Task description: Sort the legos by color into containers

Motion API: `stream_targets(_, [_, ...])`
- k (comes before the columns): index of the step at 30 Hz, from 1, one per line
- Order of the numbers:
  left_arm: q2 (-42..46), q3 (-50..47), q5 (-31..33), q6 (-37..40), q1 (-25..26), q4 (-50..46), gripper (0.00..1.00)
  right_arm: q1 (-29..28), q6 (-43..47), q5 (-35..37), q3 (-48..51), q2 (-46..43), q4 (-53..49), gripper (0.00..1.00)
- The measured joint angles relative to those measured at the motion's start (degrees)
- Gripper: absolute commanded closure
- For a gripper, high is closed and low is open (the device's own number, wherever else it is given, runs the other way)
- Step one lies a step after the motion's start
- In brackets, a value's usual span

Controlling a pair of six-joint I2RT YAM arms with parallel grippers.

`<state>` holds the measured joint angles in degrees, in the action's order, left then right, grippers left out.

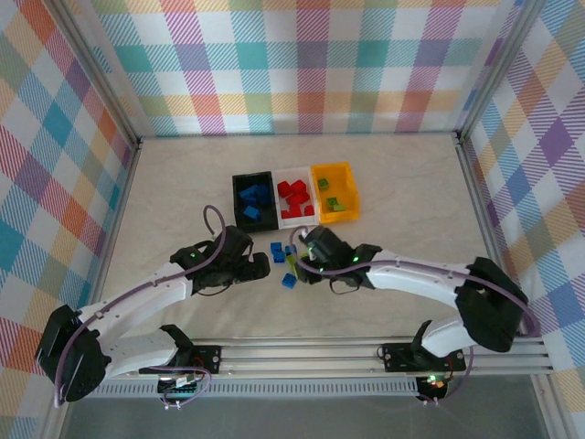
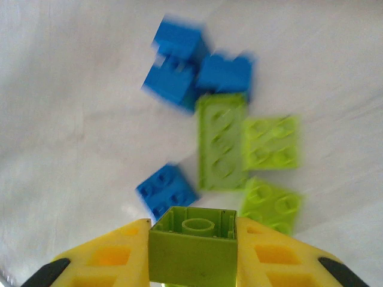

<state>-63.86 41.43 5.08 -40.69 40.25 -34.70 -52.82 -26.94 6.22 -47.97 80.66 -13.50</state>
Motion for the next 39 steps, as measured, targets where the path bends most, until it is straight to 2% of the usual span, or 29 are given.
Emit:
stream_targets(5, [-3.7,0.4,-1.1,0.2,1.6,1.9,0.0,13.5,3.9,-0.9,-6.8,0.2,-1.2,0.71])
stream_targets(9, [-7.6,2.2,-1.6,0.7,3.7,2.3,0.0,21.9,6.4,-1.5,-17.0,8.5,-1.0,0.71])
stream_targets(14, [-11.4,4.1,-2.1,1.4,5.1,3.6,0.0,26.3,7.1,-2.6,-29.3,22.3,-2.2,0.66])
stream_targets(16, [-13.2,5.3,-2.5,1.6,5.6,3.7,0.01,26.9,7.0,-2.9,-33.6,27.0,-3.5,0.6])
stream_targets(17, [-14.2,5.9,-2.6,1.7,5.9,3.9,0.01,27.2,6.9,-3.1,-35.5,29.0,-4.2,0.54])
stream_targets(20, [-17.3,7.5,-2.7,2.6,6.7,4.7,0.02,27.4,6.4,-3.5,-37.6,31.4,-5.3,0.42])
stream_targets(26, [-24.0,10.6,-2.6,4.2,8.8,5.2,0.07,27.4,6.4,-5.2,-36.5,28.2,-5.6,0.38])
stream_targets(30, [-27.6,12.6,-2.5,5.8,10.1,5.1,0.13,27.4,6.4,-5.9,-29.4,19.3,-4.3,0.38])
stream_targets(36, [-32.0,15.4,-1.3,7.8,12.3,4.7,0.26,27.4,6.2,-6.1,-20.0,7.5,-1.9,0.38])
stream_targets(39, [-34.5,16.5,-0.3,8.8,13.2,4.6,0.38,27.4,5.9,-6.0,-16.9,4.5,-1.5,0.37])
